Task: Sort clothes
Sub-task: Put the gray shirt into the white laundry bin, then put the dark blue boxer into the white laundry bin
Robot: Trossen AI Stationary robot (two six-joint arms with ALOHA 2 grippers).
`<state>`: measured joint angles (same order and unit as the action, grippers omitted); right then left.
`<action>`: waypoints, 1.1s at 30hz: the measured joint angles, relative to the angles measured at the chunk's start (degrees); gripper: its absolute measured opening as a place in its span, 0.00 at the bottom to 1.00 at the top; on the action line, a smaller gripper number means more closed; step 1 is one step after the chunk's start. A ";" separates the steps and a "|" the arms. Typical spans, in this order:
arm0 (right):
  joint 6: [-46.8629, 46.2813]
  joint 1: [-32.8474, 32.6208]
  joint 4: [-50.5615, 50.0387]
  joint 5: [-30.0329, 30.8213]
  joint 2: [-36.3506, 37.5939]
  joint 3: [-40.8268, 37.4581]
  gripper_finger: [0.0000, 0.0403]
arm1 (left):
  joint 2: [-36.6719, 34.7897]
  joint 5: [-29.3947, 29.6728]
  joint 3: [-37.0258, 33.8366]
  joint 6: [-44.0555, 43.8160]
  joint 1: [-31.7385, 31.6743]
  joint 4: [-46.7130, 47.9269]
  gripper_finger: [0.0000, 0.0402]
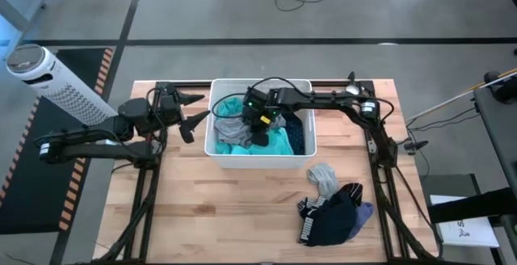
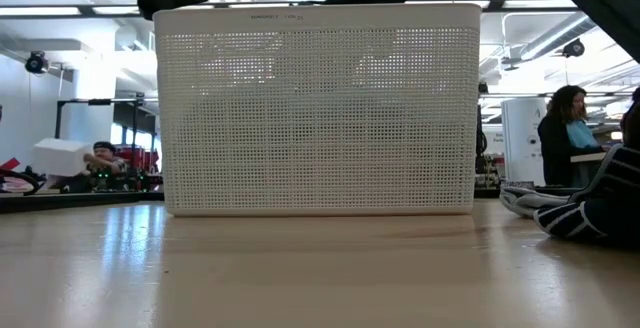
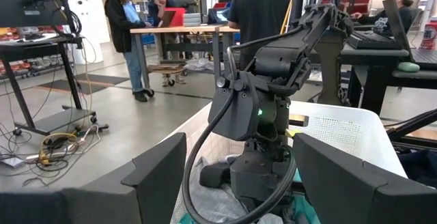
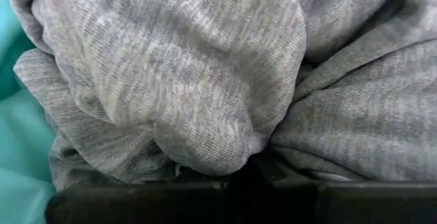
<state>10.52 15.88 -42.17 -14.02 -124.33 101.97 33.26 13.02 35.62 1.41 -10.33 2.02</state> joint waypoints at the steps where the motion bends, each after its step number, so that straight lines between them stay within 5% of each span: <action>1: 0.00 0.00 0.00 0.00 0.11 0.00 0.00 | 0.00 0.00 0.00 0.00 0.00 0.00 0.64; 19: 2.14 -2.71 -0.25 0.66 10.85 0.63 0.00 | 0.02 0.13 -0.02 0.00 0.00 -0.03 0.64; 27: 2.75 -4.23 0.54 0.95 16.81 0.82 0.10 | 0.00 0.17 -0.02 0.00 0.00 -0.02 0.64; 33: 4.08 -6.94 -1.67 7.18 21.71 0.75 0.14 | -0.02 0.17 -0.02 0.00 0.00 0.22 0.64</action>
<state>14.60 8.94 -43.85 -6.84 -102.62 102.72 33.23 13.19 35.59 1.41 -10.33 2.24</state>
